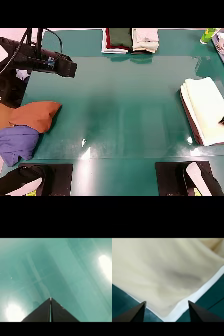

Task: Fold the shirts.

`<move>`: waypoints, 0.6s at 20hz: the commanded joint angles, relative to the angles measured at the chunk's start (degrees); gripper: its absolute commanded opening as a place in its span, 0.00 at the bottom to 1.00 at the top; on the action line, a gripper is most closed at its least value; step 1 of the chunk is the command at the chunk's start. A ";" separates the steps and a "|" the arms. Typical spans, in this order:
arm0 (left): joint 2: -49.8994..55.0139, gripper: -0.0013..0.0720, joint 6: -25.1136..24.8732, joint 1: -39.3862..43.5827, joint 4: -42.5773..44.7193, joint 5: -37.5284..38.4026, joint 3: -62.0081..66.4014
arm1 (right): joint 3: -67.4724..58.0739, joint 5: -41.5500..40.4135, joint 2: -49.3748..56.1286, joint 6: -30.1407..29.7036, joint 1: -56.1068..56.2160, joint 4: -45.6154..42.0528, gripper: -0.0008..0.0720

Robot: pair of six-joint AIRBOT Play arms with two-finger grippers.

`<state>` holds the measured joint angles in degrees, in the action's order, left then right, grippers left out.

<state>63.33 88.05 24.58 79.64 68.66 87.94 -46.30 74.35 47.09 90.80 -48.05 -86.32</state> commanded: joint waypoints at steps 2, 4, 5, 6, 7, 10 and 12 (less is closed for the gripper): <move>0.02 0.05 -0.04 0.02 0.02 0.46 -0.02 | -4.35 1.86 2.56 0.33 -2.97 0.66 0.86; 0.04 0.05 -0.02 0.02 0.02 0.50 -0.02 | -10.86 2.38 2.97 0.28 -0.20 7.74 0.85; 0.04 0.05 -0.02 0.02 0.02 0.42 -0.02 | -13.35 2.29 2.56 0.26 2.93 12.17 0.85; 0.04 0.06 -0.02 0.02 0.02 0.39 -0.02 | -14.99 2.10 1.95 0.26 6.86 15.76 0.86; 0.02 0.06 -0.04 0.02 0.04 0.35 -0.02 | -15.98 1.36 1.36 0.28 11.56 18.51 0.85; 0.02 0.05 -0.04 0.02 0.63 -1.66 -0.02 | -16.22 -3.65 0.59 0.28 29.70 21.20 0.85; -0.02 0.05 -0.02 0.02 0.90 -1.79 -0.02 | -16.17 -5.99 2.19 0.26 41.13 20.94 0.85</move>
<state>63.33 88.01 24.58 80.01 67.81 87.94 -61.49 72.14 48.47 91.05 -21.06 -68.31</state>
